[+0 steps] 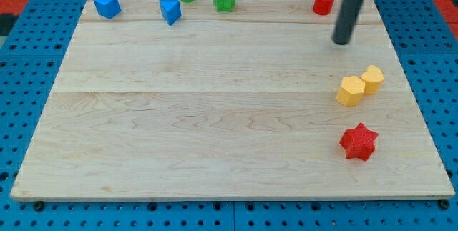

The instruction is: Move the yellow hexagon away from the yellow heart

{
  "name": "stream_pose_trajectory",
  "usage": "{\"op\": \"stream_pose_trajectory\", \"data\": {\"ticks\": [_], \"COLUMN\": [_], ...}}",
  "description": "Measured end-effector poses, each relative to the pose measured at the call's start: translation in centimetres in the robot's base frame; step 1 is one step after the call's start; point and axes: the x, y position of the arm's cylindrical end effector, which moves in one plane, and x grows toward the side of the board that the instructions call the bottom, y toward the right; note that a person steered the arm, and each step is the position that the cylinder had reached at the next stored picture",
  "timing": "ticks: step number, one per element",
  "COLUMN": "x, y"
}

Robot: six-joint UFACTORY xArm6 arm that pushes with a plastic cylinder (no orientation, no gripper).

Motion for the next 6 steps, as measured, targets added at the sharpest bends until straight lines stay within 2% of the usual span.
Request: {"op": "stream_pose_trajectory", "data": {"ticks": [1,2,3,5,6], "x": [2.3,4.7,6.5,10.6,11.0], "y": [4.8,6.0,5.3,-0.7,-1.5]}}
